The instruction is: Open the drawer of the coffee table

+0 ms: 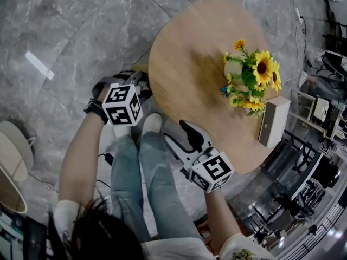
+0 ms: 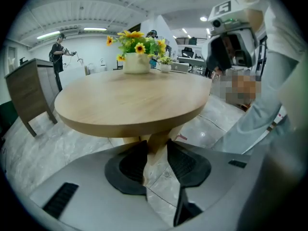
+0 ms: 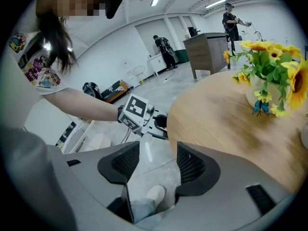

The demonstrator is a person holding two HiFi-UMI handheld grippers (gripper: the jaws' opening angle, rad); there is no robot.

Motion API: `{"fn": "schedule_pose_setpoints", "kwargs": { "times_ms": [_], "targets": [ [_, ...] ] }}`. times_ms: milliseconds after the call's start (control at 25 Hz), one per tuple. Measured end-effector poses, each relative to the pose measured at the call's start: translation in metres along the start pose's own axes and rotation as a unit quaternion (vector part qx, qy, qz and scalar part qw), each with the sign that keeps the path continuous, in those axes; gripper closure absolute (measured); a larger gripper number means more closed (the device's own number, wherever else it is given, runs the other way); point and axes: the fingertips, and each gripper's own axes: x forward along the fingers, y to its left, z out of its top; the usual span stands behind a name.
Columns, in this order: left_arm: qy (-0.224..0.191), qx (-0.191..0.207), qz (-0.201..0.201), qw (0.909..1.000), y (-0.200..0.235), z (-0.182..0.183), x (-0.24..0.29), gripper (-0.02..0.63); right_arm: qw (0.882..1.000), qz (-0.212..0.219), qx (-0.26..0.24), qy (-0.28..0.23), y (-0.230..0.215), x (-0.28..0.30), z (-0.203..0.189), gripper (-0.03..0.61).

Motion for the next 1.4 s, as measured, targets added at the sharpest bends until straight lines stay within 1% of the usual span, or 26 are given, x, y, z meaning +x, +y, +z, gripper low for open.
{"fn": "schedule_pose_setpoints", "kwargs": {
  "times_ms": [200,440,560,720,840,1000,1160,1280,1400],
  "targets": [
    [0.017,0.051,-0.025,0.9982,-0.001,-0.001,0.000,0.506,1.000,-0.003,0.002,-0.001,0.002,-0.004,-0.004,0.350],
    [0.031,0.098,-0.055,0.9932,-0.001,-0.002,0.002,0.518,1.000,0.001,0.004,0.004,0.005,-0.005,-0.018,0.350],
    [0.035,0.108,-0.065,0.9915,-0.002,-0.003,0.001,0.522,1.000,-0.004,0.009,0.008,0.005,-0.006,-0.021,0.350],
    [0.046,0.129,-0.080,0.9873,-0.009,-0.011,-0.007,0.528,1.000,-0.009,0.021,-0.001,0.004,-0.009,-0.013,0.350],
    [0.049,0.129,-0.089,0.9864,-0.024,-0.020,-0.014,0.529,1.000,-0.009,0.016,-0.003,0.001,-0.009,-0.009,0.350],
    [0.056,0.125,-0.090,0.9864,-0.034,-0.028,-0.019,0.529,1.000,-0.009,0.005,0.003,0.004,-0.001,-0.010,0.350],
    [0.063,0.126,-0.096,0.9854,-0.048,-0.036,-0.025,0.529,0.999,-0.010,-0.032,0.022,0.007,0.009,-0.019,0.350],
    [0.068,0.115,-0.097,0.9863,-0.062,-0.046,-0.032,0.529,0.996,-0.016,-0.065,0.054,0.009,0.018,-0.032,0.350],
    [0.070,0.103,-0.095,0.9877,-0.071,-0.052,-0.035,0.528,0.987,-0.024,-0.118,0.108,0.009,0.029,-0.057,0.350]
  ]
}}
